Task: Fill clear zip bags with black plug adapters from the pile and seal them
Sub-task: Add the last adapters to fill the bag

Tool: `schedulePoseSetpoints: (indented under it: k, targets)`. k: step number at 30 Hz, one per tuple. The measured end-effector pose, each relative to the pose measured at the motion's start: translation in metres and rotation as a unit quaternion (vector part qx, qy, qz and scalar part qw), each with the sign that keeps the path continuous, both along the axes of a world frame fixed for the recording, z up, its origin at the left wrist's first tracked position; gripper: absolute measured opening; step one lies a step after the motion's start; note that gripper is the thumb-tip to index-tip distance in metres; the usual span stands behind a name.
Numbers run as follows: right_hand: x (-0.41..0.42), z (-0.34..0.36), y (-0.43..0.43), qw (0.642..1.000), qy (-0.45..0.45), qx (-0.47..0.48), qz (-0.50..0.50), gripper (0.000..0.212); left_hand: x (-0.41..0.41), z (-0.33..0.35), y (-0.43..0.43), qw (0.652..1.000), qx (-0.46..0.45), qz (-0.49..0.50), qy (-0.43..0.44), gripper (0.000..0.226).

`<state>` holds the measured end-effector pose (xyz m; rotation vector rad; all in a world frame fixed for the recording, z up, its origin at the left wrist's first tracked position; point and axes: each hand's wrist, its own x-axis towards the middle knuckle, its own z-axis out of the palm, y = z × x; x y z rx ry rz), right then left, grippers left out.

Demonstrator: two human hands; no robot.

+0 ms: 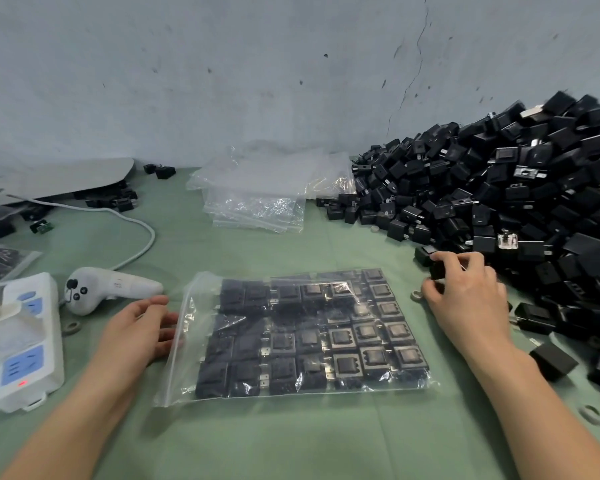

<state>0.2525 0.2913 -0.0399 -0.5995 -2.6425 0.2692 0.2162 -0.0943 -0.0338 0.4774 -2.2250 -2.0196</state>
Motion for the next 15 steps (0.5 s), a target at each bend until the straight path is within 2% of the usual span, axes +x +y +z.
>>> schedulePoseSetpoints:
  k: [4, 8, 12, 15]
  targets:
    - [0.0, -0.001, 0.001, 1.0, -0.019, 0.008, 0.001, 0.045, 0.001, 0.0, 0.0, 1.0, 0.005, -0.001, 0.001, 0.022]
    - [0.0, -0.002, 0.004, 1.0, 0.0, 0.0, 0.018, 0.045, 0.001, 0.0, -0.001, 1.0, 0.006, -0.004, -0.001, 0.025]
    - [-0.001, 0.001, 0.007, 0.997, 0.053, -0.059, 0.024, 0.047, 0.001, 0.0, -0.003, 1.0, 0.016, -0.006, 0.0, 0.024]
    - [-0.004, 0.013, 0.0, 0.981, 0.131, -0.134, 0.044, 0.047, 0.0, 0.001, -0.003, 0.999, 0.035, -0.01, -0.001, 0.019]
